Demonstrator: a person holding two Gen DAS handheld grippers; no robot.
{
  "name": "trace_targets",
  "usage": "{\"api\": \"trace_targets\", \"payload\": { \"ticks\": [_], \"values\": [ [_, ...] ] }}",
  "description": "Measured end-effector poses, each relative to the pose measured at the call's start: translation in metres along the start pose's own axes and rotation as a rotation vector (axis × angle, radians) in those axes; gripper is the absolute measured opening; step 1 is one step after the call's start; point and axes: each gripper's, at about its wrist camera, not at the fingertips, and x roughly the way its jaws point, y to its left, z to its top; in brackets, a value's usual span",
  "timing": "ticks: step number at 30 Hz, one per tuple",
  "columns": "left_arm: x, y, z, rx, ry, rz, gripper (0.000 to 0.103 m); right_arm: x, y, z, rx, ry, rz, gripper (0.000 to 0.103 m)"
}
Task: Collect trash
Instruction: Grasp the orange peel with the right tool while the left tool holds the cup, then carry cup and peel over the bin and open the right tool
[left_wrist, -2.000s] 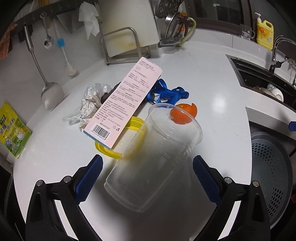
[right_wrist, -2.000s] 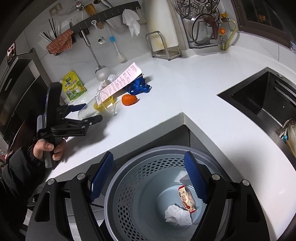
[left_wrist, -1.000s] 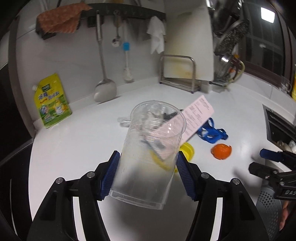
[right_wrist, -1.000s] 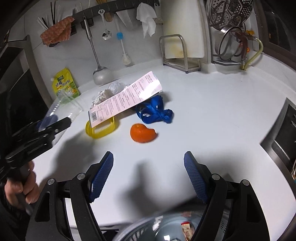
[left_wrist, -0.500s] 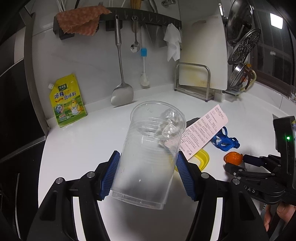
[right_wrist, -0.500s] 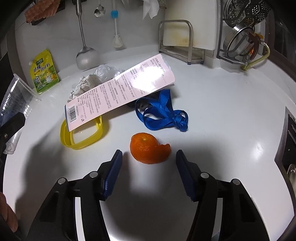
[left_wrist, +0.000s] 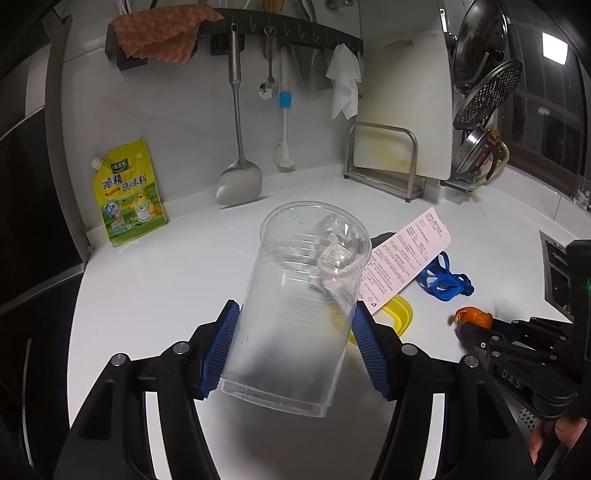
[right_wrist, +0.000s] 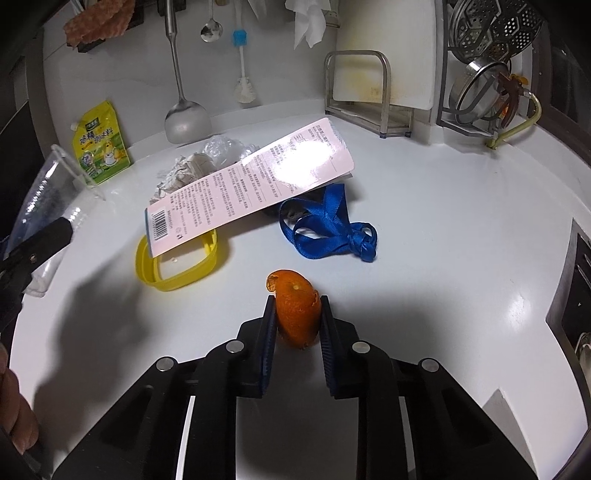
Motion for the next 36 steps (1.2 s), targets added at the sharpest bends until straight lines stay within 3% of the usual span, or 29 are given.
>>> {"api": "trace_targets", "payload": {
  "ticks": [9,23,36],
  "values": [
    [-0.005,-0.005,-0.001,0.015,0.0,0.042,0.061,-0.036,-0.007,-0.022,0.002,-0.018,0.035,0.021],
    [-0.083,-0.065,-0.042,0.058,0.017,-0.055,0.061,-0.1,-0.027,-0.063,0.016,-0.066,0.072,0.021],
    [-0.133,-0.106,-0.073,0.002,0.035,-0.059,0.061,-0.158,-0.054,-0.121,0.019,-0.107,0.089,0.021]
  ]
}}
